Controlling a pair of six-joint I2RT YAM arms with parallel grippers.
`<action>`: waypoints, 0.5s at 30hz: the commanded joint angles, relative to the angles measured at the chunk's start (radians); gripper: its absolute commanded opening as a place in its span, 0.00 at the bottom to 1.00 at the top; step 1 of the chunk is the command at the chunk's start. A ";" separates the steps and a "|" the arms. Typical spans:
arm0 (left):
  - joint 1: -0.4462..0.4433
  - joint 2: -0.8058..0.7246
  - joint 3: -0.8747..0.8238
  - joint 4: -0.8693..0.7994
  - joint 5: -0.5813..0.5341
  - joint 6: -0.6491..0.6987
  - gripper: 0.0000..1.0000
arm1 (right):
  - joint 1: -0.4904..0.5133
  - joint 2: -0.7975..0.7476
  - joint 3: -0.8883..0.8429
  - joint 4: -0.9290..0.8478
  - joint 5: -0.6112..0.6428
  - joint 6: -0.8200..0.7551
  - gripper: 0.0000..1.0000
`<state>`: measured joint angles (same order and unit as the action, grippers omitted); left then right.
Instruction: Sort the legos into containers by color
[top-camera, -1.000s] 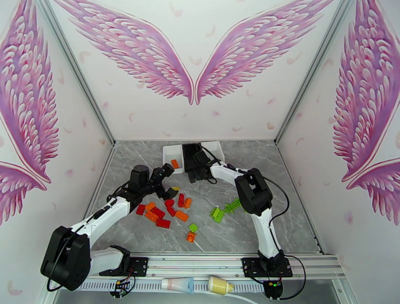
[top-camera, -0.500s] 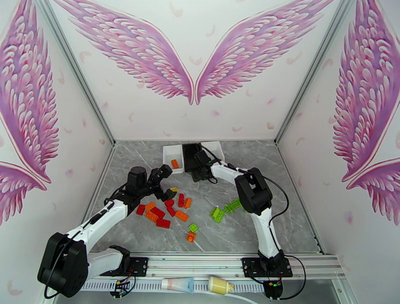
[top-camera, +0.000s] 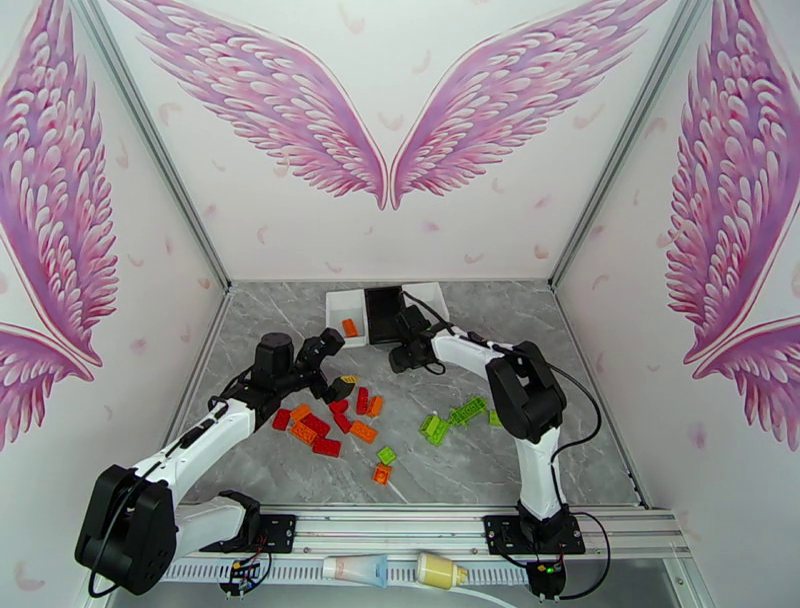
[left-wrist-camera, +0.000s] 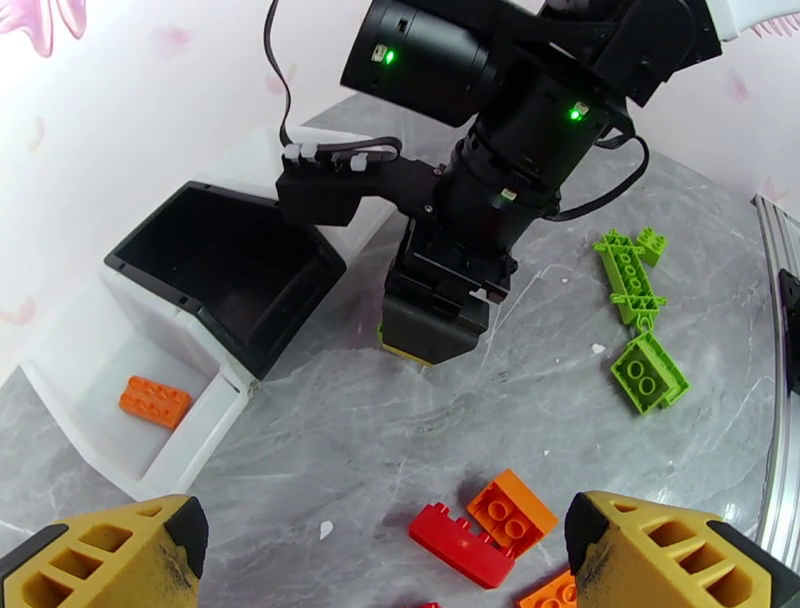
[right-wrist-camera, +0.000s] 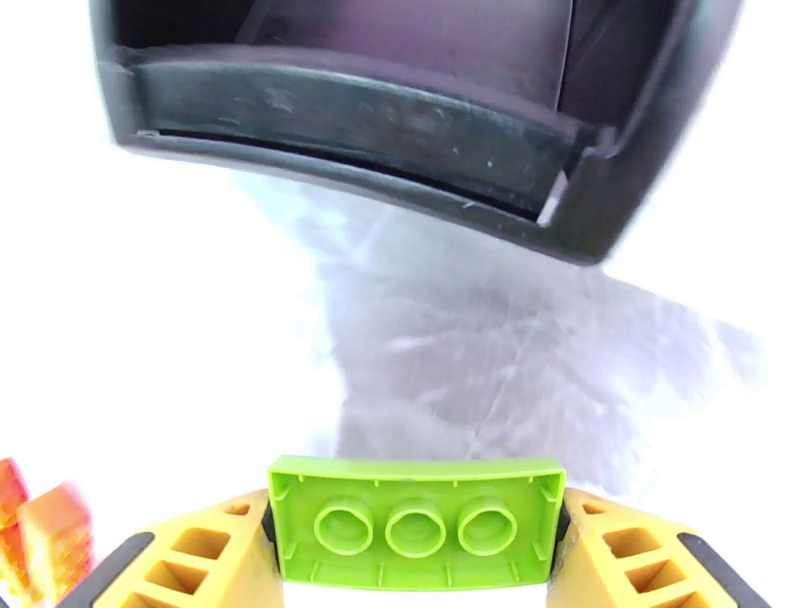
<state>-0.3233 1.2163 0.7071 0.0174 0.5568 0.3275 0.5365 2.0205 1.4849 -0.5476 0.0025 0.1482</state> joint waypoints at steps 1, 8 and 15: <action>0.003 0.025 0.066 0.014 0.035 -0.021 0.99 | -0.005 -0.063 0.041 0.003 -0.020 0.000 0.62; 0.004 0.084 0.113 0.041 0.051 -0.034 0.99 | -0.015 0.069 0.265 0.034 -0.002 -0.012 0.61; 0.016 0.107 0.136 0.049 0.054 -0.028 0.99 | -0.035 0.275 0.546 -0.006 0.038 -0.020 0.62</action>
<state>-0.3180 1.3205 0.7998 0.0437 0.5903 0.3031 0.5179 2.2246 1.9648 -0.5262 0.0109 0.1329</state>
